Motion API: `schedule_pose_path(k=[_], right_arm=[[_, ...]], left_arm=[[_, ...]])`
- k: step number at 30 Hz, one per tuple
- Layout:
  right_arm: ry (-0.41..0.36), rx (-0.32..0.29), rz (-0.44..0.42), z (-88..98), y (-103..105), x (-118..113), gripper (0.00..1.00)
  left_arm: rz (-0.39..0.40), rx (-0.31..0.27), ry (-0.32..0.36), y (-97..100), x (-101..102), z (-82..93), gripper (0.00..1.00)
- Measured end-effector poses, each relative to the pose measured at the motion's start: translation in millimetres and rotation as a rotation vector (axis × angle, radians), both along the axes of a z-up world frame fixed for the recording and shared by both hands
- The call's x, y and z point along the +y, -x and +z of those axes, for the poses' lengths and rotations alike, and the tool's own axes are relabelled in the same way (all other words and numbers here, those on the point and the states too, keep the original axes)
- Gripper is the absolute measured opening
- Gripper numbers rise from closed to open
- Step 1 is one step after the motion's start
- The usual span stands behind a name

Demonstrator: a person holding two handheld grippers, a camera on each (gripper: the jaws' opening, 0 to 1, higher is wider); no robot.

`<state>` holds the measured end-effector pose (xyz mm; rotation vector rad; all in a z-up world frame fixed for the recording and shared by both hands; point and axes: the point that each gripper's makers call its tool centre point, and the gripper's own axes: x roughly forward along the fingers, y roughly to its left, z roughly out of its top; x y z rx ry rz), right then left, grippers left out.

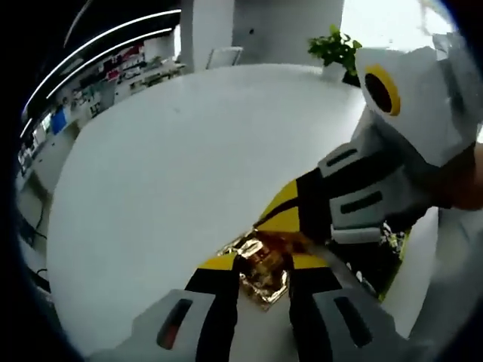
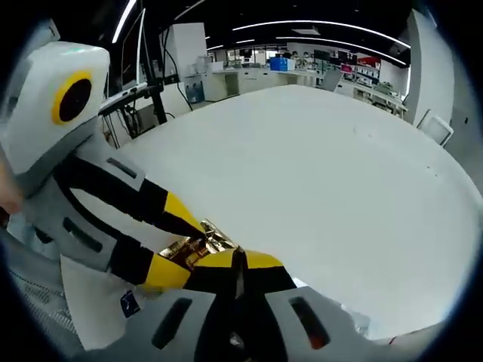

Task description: Arrange the skincare products in the storage area until every visible bottle or jar stands upright without overlapping.

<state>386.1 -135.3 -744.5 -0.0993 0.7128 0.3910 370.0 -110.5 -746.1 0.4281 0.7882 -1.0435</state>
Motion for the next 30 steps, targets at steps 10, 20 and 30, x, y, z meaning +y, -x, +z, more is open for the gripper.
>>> schedule_pose_path(k=[10,20,30], right_arm=[[0.07,-0.059,0.002,14.4,-3.6,-6.8,0.1],[0.088,-0.072,0.072,29.8,30.2,-1.7,0.2],[0.062,-0.061,0.014,42.5,68.2,-20.1,0.27]], left_arm=[[-0.007,-0.022,0.001,-1.6,0.2,3.5,0.22],[0.011,-0.022,-0.008,-1.4,0.1,5.6,0.24],[0.033,-0.063,-0.023,-4.7,6.5,24.6,0.37]])
